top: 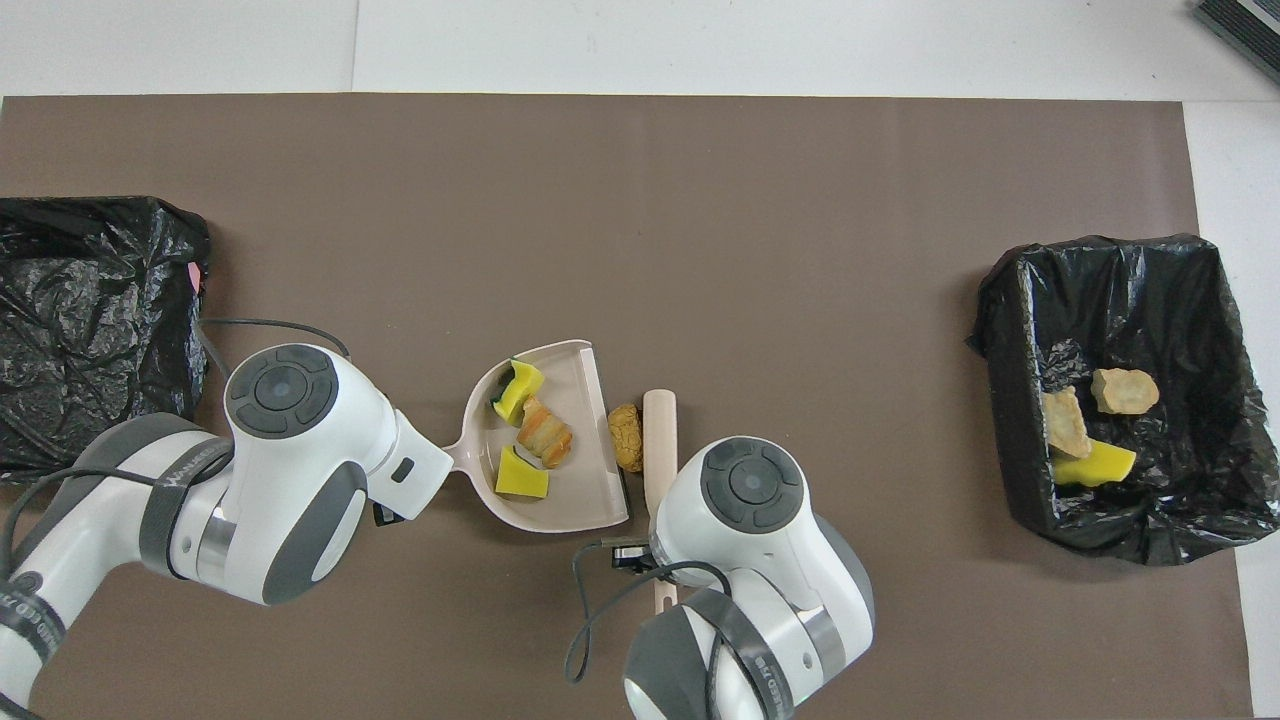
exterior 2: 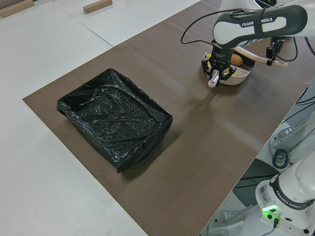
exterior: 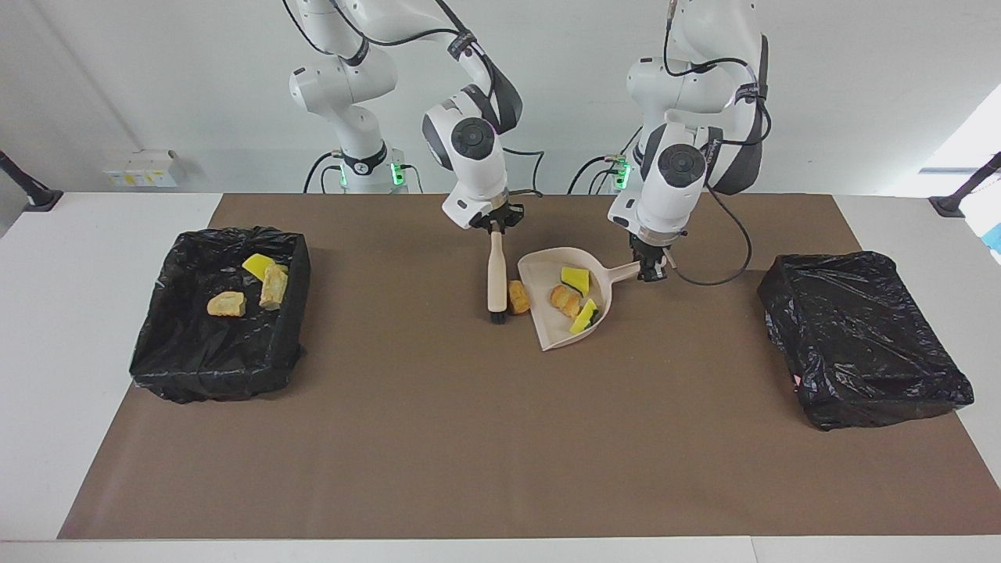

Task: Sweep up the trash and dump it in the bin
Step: 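Carry the loaded dustpan with the left gripper toward the nearer bin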

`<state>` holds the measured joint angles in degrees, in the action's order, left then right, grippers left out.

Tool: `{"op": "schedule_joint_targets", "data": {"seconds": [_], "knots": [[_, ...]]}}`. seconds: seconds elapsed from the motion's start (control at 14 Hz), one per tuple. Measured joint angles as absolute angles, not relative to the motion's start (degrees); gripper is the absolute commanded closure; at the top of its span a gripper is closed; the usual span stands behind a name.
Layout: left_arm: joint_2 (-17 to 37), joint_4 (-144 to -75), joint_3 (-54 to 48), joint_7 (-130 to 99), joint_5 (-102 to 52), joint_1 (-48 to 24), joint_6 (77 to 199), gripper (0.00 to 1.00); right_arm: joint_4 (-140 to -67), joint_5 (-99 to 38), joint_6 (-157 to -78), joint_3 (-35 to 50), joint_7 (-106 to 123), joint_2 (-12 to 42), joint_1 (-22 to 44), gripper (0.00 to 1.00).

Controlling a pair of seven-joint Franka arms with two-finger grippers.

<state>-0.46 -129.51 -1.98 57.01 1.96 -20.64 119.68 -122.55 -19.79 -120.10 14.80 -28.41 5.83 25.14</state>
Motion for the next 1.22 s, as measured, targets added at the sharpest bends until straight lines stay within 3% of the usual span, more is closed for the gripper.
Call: {"op": "schedule_joint_targets", "data": {"seconds": [0.22, 0.43, 0.65, 0.93, 1.22], "knots": [[-0.5, -129.5, -1.8, 56.7, 2.0, -20.6, 120.0, 1.00, -119.6, -30.9, -126.0, 15.2, -25.4, 8.0, 26.0, 1.00], [-0.4, -129.2, -1.5, 56.3, 1.9, -18.5, 121.9, 1.00, -118.2, -32.4, -125.5, 15.1, -25.4, 8.0, 26.6, 1.00], [-0.4, -128.3, -1.3, 56.9, 0.3, -14.0, 122.9, 1.00, -117.1, -30.9, -119.7, 14.2, -25.4, 5.4, 25.0, 1.00], [-0.4, -126.2, -1.0, 58.1, -1.4, -8.2, 123.0, 1.00, -115.6, -15.3, -106.4, 13.9, -25.3, -0.8, 19.0, 1.00], [-0.5, -120.9, -0.8, 59.2, -1.9, -2.0, 120.4, 1.00, -116.8, -9.5, -103.7, 14.2, -25.3, -2.0, 18.9, 1.00]]}}
